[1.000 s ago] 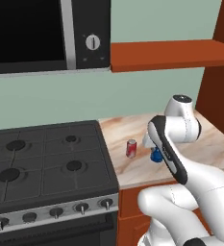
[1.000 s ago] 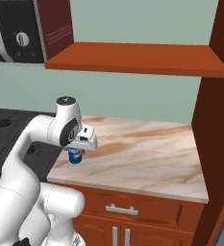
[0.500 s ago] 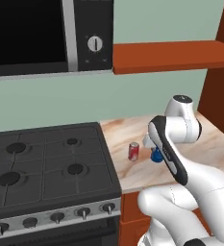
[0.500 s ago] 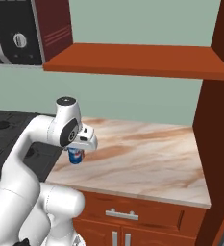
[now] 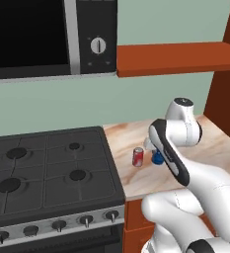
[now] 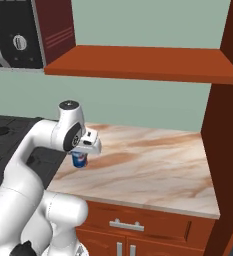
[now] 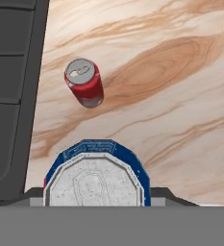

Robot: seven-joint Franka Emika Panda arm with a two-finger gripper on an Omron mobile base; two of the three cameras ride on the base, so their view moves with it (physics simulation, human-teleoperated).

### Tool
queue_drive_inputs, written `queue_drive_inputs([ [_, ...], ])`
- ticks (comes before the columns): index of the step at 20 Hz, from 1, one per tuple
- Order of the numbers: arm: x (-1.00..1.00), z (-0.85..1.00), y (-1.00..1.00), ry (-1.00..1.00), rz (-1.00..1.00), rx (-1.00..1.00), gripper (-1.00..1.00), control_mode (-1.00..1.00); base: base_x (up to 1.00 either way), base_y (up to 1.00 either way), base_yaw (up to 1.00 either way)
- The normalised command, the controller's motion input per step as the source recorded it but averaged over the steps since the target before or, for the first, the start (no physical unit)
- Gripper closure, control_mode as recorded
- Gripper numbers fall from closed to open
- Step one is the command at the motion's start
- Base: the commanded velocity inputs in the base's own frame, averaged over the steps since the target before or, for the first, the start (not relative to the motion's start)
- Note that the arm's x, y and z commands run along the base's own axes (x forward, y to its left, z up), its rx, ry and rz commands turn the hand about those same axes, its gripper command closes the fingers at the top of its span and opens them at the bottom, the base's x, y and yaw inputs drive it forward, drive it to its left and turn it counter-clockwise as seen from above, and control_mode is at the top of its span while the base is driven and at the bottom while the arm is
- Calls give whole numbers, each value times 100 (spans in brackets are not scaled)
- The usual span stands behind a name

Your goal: Four empty soda cans are scattered around the kitchen. Gather all the cans and cluster them next to the stove for recycling.

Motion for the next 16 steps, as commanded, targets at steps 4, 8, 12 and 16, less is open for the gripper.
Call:
queue_drive_inputs([
  [4,71,-2,11,0,0,0,100,-100,0,0,0],
  [8,55,0,0,0,0,0,100,-100,0,0,0],
  [12,48,0,0,0,0,0,100,-100,0,0,0],
  [16,44,0,0,0,0,0,100,-100,0,0,0],
])
